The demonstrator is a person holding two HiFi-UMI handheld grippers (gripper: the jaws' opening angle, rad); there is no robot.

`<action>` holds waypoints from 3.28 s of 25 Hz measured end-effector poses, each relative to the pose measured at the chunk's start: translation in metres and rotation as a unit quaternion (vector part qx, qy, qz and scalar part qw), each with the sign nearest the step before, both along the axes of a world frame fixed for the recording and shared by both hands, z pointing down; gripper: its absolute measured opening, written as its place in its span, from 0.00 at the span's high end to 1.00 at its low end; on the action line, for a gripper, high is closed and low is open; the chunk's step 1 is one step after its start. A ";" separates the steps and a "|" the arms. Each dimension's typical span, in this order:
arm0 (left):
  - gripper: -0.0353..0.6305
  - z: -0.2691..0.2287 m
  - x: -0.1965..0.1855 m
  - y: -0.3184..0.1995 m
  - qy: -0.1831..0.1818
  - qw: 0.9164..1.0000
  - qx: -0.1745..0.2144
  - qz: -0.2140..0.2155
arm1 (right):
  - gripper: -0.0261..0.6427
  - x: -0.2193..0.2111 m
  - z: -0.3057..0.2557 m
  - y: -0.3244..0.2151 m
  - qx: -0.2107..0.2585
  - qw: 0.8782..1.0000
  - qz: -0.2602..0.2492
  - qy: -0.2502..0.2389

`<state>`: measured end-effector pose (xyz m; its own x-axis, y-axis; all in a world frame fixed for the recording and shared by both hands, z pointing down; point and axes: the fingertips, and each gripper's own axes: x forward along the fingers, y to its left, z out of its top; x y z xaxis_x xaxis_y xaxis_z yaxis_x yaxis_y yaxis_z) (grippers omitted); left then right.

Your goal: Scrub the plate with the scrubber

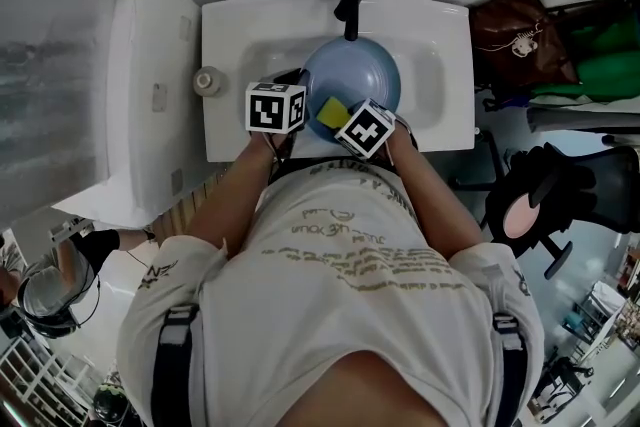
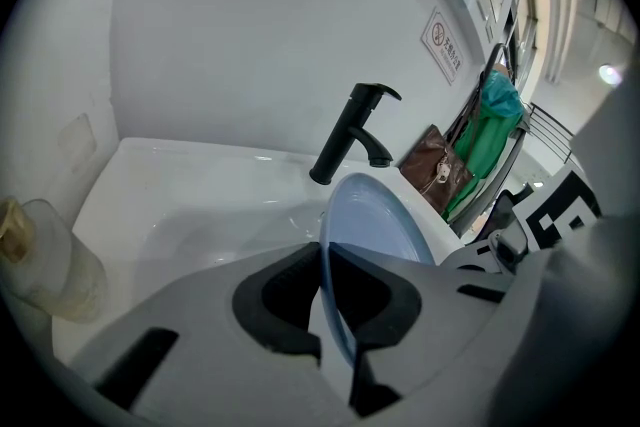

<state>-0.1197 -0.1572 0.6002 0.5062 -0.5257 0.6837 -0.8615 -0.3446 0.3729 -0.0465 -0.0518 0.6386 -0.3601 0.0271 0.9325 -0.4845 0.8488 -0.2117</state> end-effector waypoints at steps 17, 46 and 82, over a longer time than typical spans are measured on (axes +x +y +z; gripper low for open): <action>0.90 0.003 0.003 0.015 -0.021 0.999 -0.006 0.034 | 0.65 0.003 -0.018 -0.063 0.044 0.999 0.008 0.015; 0.90 0.014 -0.002 0.018 -0.020 0.999 -0.023 0.008 | 0.65 0.013 -0.003 -0.001 -0.005 0.999 -0.033 0.032; 0.90 0.011 0.000 0.019 -0.044 0.999 -0.002 0.019 | 0.65 0.090 0.014 -0.050 0.007 0.993 0.052 0.107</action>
<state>-0.1193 -0.1385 0.6111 0.4637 -0.5045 0.7283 -0.8772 -0.3772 0.2972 0.0431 -0.1018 0.6530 -0.1541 -0.0128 0.9880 -0.6026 0.7937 -0.0837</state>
